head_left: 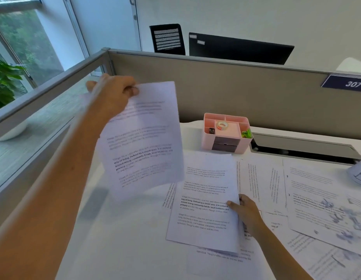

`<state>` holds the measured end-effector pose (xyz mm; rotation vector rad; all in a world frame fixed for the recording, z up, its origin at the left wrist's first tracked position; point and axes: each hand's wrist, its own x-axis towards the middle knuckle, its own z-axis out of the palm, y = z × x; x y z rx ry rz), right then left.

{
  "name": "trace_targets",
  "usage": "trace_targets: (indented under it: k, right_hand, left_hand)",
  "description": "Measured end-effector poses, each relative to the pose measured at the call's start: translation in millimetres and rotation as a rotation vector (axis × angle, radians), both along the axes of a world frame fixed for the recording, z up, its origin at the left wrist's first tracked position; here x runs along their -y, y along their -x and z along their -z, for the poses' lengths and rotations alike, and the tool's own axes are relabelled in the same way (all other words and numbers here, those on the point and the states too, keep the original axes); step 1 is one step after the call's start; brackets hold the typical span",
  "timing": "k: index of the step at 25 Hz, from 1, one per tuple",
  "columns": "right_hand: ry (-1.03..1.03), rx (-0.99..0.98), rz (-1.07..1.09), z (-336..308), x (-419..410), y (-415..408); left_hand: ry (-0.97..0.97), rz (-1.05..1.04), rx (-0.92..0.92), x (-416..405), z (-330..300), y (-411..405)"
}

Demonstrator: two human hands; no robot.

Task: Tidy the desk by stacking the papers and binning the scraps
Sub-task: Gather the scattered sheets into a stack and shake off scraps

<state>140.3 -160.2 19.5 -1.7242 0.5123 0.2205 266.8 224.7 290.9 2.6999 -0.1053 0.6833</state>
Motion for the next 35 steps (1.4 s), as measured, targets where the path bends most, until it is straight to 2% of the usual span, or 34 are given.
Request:
trace_targets:
  k: [6, 11, 17, 23, 27, 31, 35]
  right_hand:
    - [-0.009, -0.038, -0.028, -2.9, 1.2, -0.1]
    - [0.025, -0.111, 0.006, 1.7, 4.3, -1.2]
    - [-0.057, -0.132, 0.032, 1.1, 5.5, -4.2]
    - [-0.009, -0.065, 0.012, -0.5, 5.5, -1.8]
    - [-0.061, -0.066, 0.036, 0.0, 4.3, -2.6]
    - [-0.114, -0.070, 0.042, 1.1, 5.2, -1.8]
    - [-0.089, -0.081, 0.045, 1.2, 4.2, -3.2]
  left_hand:
    - [-0.115, 0.200, -0.349, 83.2, 70.1, -21.5]
    - [-0.163, 0.230, -0.558, 140.1, 146.1, -33.4]
    - [-0.110, 0.161, -0.578, 177.5, 184.0, -42.1]
    - [-0.164, 0.300, -0.463, 203.8, 202.7, -34.2]
    - [-0.052, 0.189, -0.438, 184.1, 212.8, -28.6]
    - [0.118, 0.006, -0.561, 121.0, 236.6, -10.0]
    - [0.182, -0.021, -0.643, 64.7, 253.0, 14.2]
